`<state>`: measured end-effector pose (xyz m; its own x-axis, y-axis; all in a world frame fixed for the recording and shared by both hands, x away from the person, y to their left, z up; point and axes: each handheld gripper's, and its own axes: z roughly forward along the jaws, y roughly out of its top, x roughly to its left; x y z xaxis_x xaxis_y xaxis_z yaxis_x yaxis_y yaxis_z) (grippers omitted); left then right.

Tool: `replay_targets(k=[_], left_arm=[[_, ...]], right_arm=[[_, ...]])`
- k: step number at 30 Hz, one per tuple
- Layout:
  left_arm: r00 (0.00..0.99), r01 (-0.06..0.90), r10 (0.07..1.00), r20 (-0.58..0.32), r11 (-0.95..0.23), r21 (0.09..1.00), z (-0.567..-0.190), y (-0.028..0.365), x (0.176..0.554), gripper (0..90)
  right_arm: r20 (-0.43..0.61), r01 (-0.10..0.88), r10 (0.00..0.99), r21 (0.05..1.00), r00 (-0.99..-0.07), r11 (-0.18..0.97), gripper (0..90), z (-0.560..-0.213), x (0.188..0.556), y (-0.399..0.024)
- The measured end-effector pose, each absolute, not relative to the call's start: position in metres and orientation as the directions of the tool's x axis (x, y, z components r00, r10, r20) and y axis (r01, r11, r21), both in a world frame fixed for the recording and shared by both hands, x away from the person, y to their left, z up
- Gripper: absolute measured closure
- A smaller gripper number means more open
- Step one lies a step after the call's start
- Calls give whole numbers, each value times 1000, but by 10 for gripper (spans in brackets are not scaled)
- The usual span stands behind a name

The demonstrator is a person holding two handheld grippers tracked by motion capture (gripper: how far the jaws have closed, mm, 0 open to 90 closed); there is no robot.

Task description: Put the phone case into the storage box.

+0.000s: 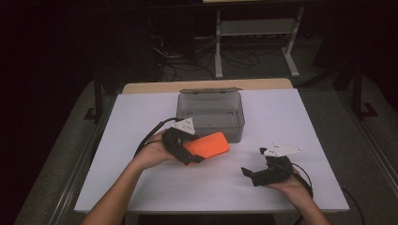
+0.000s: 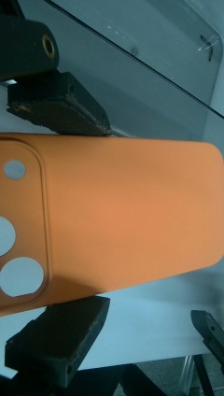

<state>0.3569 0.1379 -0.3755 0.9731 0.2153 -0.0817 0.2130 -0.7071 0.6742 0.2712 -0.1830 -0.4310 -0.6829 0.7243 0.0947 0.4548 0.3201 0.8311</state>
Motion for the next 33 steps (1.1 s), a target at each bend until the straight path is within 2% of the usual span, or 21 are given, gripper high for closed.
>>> replay_targets(k=[33], left_arm=[[973,213,212,-86,-705,676,-375,137,355,152]], right_arm=[[124,443,683,840,-720,314,0,-424,287,-137]])
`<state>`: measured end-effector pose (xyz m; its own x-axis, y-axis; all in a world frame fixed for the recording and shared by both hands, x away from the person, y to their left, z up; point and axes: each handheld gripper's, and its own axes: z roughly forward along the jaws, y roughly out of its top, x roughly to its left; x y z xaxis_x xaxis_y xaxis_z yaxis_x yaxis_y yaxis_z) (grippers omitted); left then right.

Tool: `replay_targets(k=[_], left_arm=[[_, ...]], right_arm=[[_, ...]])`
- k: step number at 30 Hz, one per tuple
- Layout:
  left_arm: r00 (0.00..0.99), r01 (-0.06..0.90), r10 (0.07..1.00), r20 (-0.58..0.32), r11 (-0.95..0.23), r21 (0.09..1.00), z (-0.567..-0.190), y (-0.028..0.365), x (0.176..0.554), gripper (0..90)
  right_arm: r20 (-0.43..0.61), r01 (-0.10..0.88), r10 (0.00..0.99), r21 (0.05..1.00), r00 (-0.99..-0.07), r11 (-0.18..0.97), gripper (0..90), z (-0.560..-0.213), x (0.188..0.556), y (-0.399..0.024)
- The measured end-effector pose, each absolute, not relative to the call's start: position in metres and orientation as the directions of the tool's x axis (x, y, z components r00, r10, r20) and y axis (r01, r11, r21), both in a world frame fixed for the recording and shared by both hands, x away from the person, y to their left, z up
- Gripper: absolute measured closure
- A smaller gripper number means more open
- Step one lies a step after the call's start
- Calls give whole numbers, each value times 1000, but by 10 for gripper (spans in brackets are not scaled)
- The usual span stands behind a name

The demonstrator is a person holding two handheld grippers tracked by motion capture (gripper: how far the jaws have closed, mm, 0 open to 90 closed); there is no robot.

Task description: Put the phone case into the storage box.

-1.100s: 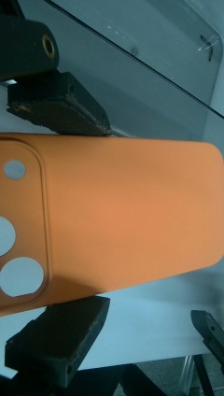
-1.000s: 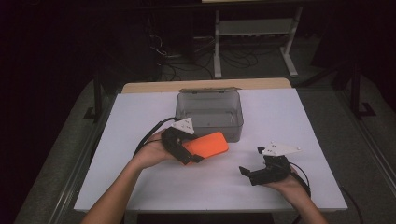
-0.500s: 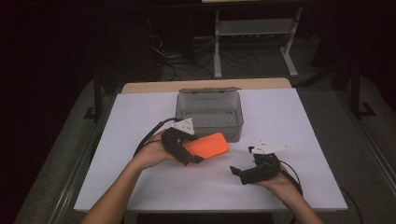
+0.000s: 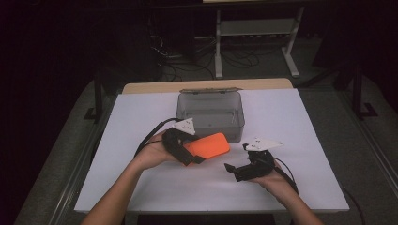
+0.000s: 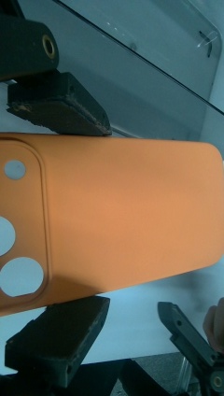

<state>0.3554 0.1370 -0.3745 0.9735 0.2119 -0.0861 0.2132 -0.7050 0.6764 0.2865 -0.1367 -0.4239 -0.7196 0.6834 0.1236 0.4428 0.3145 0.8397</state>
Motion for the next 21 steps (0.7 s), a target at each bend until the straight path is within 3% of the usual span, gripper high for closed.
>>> replay_targets(k=[21], left_arm=[[970,229,226,-93,-702,675,-375,137,356,152]], right_arm=[[112,428,681,847,-724,316,0,-428,300,-106]])
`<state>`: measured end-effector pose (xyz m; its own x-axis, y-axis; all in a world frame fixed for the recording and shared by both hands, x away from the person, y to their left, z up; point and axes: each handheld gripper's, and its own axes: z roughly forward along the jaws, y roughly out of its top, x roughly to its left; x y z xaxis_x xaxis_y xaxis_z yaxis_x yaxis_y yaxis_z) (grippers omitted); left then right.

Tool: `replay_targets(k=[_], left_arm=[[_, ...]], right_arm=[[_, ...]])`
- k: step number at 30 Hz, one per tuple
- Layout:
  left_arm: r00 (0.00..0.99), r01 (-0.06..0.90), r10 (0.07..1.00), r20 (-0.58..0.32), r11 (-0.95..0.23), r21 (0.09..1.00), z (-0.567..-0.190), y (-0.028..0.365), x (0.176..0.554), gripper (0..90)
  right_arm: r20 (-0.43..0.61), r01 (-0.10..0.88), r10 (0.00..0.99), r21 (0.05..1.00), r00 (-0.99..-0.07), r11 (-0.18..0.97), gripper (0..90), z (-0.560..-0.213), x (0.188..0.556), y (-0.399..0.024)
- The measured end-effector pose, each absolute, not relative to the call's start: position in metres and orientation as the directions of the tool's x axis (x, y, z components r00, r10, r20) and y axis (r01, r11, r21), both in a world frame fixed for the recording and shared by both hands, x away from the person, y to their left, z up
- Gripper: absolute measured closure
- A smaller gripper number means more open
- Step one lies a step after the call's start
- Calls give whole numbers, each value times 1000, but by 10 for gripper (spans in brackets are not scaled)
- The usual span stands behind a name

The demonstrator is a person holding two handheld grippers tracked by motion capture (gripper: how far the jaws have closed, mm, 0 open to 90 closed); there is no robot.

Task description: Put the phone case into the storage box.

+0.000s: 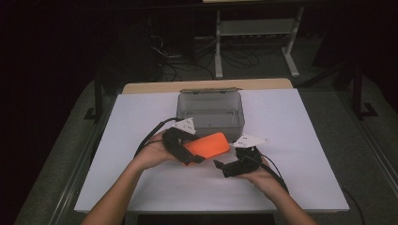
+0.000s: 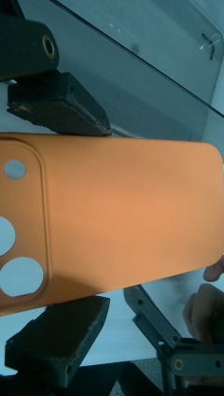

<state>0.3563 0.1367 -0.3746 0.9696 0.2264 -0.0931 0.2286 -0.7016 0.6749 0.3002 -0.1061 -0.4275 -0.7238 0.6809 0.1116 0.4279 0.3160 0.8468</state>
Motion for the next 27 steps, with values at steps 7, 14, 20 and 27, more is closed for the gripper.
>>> replay_targets(k=[7,14,20,27], left_arm=[[969,229,228,-91,-700,677,-374,137,357,152],[970,226,225,-91,-703,674,-374,137,357,152],[970,228,225,-92,-710,666,-375,136,357,152],[968,233,232,-92,-708,667,-375,137,358,152]], right_arm=[[106,424,678,847,-728,322,0,-431,303,-96],[108,423,677,848,-728,319,0,-439,303,-89],[80,403,678,852,-731,333,0,-441,303,-87],[42,380,682,855,-730,354,0,-440,302,-88]])
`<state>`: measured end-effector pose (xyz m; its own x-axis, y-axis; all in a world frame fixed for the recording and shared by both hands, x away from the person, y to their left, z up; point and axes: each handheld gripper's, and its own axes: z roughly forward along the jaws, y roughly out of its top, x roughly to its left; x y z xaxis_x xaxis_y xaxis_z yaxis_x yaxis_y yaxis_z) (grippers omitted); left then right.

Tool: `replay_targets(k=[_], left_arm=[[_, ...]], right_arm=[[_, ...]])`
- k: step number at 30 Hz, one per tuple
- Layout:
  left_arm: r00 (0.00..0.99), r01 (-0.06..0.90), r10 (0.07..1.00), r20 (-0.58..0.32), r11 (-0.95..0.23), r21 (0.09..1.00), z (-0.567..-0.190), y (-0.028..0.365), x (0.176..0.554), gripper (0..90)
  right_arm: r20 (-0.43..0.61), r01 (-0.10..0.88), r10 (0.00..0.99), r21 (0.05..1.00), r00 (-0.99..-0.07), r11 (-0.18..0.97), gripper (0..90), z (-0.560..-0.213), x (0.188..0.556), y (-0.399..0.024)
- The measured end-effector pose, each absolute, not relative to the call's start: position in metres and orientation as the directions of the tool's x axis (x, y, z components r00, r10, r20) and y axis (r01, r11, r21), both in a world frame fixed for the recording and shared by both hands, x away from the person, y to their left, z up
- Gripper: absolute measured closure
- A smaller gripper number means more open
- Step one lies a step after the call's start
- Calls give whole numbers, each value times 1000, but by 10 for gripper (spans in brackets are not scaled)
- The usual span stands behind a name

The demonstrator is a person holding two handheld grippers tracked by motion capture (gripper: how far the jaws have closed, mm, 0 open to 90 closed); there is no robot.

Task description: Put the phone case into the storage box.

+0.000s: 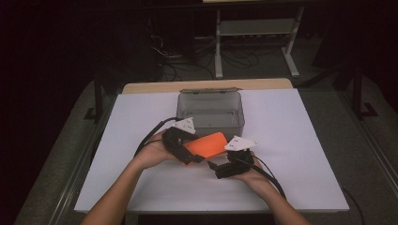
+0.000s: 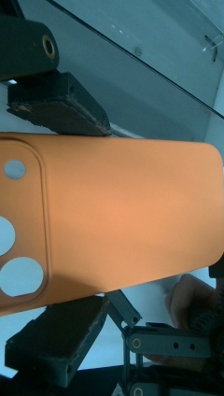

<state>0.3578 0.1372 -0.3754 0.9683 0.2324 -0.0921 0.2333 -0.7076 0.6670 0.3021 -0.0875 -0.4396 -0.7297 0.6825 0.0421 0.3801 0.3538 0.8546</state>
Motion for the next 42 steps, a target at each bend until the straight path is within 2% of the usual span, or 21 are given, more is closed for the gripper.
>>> replay_targets(k=[27,42], left_arm=[[971,225,224,-89,-715,662,-376,136,357,152],[971,224,221,-89,-719,658,-376,136,357,152]], right_arm=[[-169,252,669,837,-724,485,0,-434,298,-92],[-249,203,651,819,-717,537,0,-433,296,-93]])
